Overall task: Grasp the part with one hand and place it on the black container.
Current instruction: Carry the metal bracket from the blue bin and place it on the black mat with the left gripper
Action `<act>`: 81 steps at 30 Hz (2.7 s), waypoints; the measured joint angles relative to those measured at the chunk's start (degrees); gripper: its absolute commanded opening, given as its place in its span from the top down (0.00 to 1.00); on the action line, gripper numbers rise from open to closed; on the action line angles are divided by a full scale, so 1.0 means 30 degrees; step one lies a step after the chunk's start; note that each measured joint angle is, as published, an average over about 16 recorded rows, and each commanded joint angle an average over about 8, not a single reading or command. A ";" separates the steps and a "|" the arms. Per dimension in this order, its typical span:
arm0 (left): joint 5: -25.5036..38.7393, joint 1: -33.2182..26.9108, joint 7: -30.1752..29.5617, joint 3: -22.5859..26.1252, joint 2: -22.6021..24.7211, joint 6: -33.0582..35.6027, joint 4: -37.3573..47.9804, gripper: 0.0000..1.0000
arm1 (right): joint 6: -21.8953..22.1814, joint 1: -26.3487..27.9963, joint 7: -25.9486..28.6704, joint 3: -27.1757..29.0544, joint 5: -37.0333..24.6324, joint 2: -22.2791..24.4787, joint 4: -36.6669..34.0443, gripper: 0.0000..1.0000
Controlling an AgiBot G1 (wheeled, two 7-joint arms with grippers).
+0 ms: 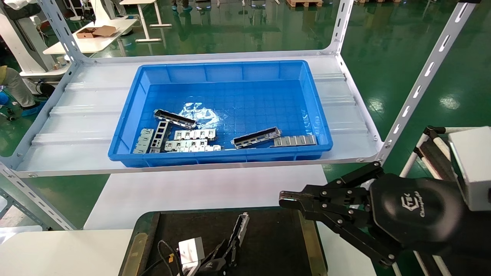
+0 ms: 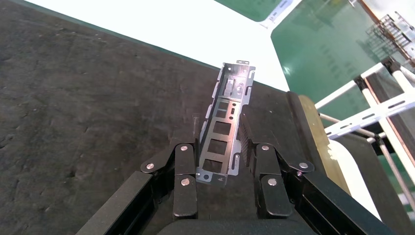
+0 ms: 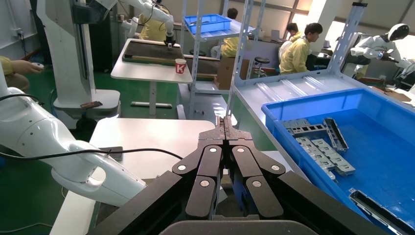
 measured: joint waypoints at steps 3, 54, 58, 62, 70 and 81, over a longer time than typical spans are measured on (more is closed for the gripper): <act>0.0236 -0.0007 -0.0425 0.0034 0.0114 -0.0399 0.0014 1.00 | 0.0000 0.0000 0.0000 0.0000 0.0000 0.0000 0.0000 1.00; 0.3848 -0.2127 -0.9491 0.6852 0.0173 -0.7892 0.0393 1.00 | 0.0001 0.0001 -0.0002 -0.0004 0.0003 0.0001 0.0000 1.00; 0.3683 -0.2259 -0.9674 0.7199 0.0177 -0.8249 0.0437 1.00 | 0.0002 0.0001 -0.0002 -0.0004 0.0003 0.0002 0.0000 1.00; 0.3506 -0.2399 -0.9843 0.7535 0.0192 -0.8596 0.0469 1.00 | 0.0002 0.0001 -0.0002 -0.0005 0.0003 0.0002 0.0000 0.99; 0.3330 -0.2674 -1.0245 0.8201 0.0232 -0.9279 0.0508 0.54 | 0.0002 0.0002 -0.0003 -0.0005 0.0003 0.0002 0.0000 0.20; 0.3415 -0.2898 -1.0856 0.9120 0.0221 -1.0126 0.0537 0.00 | 0.0002 0.0002 -0.0003 -0.0006 0.0004 0.0002 0.0000 0.00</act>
